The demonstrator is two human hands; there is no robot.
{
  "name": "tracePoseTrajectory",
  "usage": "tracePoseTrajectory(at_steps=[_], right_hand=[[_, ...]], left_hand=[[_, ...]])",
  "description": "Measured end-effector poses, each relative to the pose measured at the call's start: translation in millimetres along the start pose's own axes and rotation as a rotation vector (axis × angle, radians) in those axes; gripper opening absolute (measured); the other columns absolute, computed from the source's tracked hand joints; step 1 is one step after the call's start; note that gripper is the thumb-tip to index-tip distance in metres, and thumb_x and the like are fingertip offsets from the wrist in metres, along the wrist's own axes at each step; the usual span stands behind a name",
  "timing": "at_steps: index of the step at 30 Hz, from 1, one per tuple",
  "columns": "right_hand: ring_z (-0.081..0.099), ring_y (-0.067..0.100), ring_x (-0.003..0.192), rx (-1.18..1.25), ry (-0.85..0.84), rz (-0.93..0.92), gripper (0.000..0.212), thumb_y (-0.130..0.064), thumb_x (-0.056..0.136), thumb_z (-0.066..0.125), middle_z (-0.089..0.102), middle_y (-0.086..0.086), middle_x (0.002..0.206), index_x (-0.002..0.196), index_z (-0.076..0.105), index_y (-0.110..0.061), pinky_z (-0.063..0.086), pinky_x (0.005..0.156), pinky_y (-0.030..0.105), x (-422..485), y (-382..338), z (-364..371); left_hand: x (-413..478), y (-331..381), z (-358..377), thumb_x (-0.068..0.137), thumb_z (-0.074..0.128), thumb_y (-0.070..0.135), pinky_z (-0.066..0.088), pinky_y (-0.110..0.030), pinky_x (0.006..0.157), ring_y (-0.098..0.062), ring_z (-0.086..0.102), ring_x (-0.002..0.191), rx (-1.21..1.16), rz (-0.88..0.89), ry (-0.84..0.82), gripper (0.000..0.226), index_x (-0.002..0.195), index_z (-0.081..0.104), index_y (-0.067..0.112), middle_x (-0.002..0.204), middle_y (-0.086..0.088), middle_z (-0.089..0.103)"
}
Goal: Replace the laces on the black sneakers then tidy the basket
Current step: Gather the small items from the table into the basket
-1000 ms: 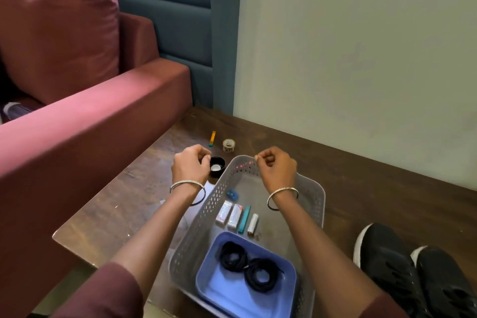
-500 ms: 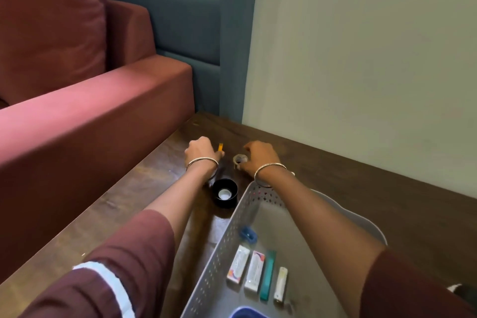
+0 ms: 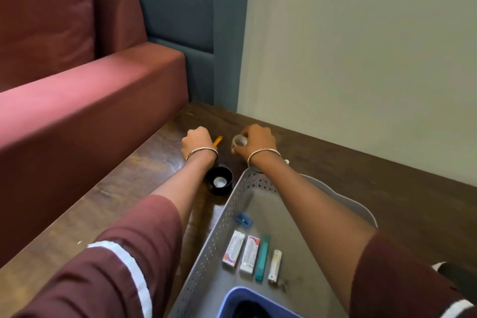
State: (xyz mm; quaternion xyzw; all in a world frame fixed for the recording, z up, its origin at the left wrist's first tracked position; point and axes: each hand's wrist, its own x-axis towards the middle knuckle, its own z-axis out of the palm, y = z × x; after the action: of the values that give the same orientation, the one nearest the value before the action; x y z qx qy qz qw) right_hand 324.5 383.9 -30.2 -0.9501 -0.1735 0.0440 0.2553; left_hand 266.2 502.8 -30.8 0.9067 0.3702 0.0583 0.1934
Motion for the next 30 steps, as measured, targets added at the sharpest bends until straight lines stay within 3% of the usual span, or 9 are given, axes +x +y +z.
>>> tracePoseTrajectory(at_steps=[3, 8, 14, 17, 21, 24, 30], right_hand=[[0.063, 0.03, 0.109, 0.155, 0.137, -0.01, 0.048, -0.034, 0.072, 0.084, 0.072, 0.008, 0.111, 0.115, 0.07, -0.018, 0.052, 0.094, 0.037, -22, 11, -18], [0.07, 0.015, 0.089, 0.399, 0.286, 0.007, 0.046, -0.025, 0.066, 0.089, 0.074, 0.0, 0.097, 0.106, 0.07, -0.017, 0.058, 0.087, 0.037, -78, 35, -44], [0.069, 0.008, 0.08, 0.437, 0.274, 0.043, 0.043, -0.02, 0.065, 0.092, 0.074, -0.001, 0.091, 0.101, 0.069, -0.015, 0.059, 0.082, 0.03, -146, 59, -61], [0.065, 0.003, 0.073, 0.434, 0.246, 0.051, 0.038, -0.014, 0.066, 0.09, 0.071, -0.004, 0.086, 0.098, 0.07, -0.014, 0.059, 0.078, 0.028, -176, 68, -64], [0.066, 0.012, 0.077, 0.399, 0.197, 0.078, 0.041, -0.011, 0.066, 0.09, 0.075, 0.006, 0.094, 0.102, 0.072, -0.009, 0.058, 0.08, 0.03, -199, 79, -62], [0.064, 0.011, 0.074, 0.397, 0.175, 0.112, 0.041, -0.011, 0.066, 0.09, 0.074, 0.007, 0.092, 0.103, 0.072, -0.007, 0.054, 0.077, 0.023, -208, 86, -60], [0.069, 0.018, 0.08, 0.375, 0.106, 0.141, 0.039, -0.013, 0.068, 0.089, 0.074, 0.006, 0.092, 0.103, 0.072, -0.008, 0.058, 0.081, 0.032, -219, 102, -51]], left_hand=[[-14, -1, -13, 0.082, 0.079, 0.03, 0.05, -0.04, 0.077, -0.037, 0.061, 0.111, -0.146, -0.051, 0.006, 0.041, 0.112, 0.067, 0.005, 0.117, -0.017, 0.064], [-60, 0, -40, 0.082, 0.076, 0.028, 0.041, -0.029, 0.071, -0.029, 0.064, 0.095, -0.408, -0.032, 0.055, 0.011, 0.085, 0.079, 0.019, 0.092, -0.007, 0.073], [-127, 1, -61, 0.072, 0.083, 0.026, 0.06, -0.037, 0.077, -0.019, 0.071, 0.074, -0.646, -0.036, 0.021, 0.013, 0.065, 0.072, 0.022, 0.068, 0.004, 0.072], [-164, 0, -58, 0.069, 0.085, 0.026, 0.06, -0.035, 0.075, -0.016, 0.071, 0.07, -0.639, -0.028, -0.004, 0.015, 0.065, 0.071, 0.024, 0.065, 0.007, 0.071], [-194, -1, -39, 0.069, 0.085, 0.026, 0.059, -0.036, 0.077, -0.019, 0.072, 0.072, -0.597, -0.074, -0.11, 0.017, 0.065, 0.069, 0.023, 0.066, 0.004, 0.072], [-205, 2, -21, 0.068, 0.087, 0.027, 0.06, -0.035, 0.078, -0.019, 0.073, 0.072, -0.524, -0.111, -0.209, 0.02, 0.063, 0.069, 0.022, 0.066, 0.002, 0.073], [-226, 6, -3, 0.068, 0.089, 0.031, 0.059, -0.032, 0.08, -0.021, 0.074, 0.08, -0.418, -0.113, -0.312, 0.021, 0.062, 0.07, 0.024, 0.076, -0.003, 0.076]])
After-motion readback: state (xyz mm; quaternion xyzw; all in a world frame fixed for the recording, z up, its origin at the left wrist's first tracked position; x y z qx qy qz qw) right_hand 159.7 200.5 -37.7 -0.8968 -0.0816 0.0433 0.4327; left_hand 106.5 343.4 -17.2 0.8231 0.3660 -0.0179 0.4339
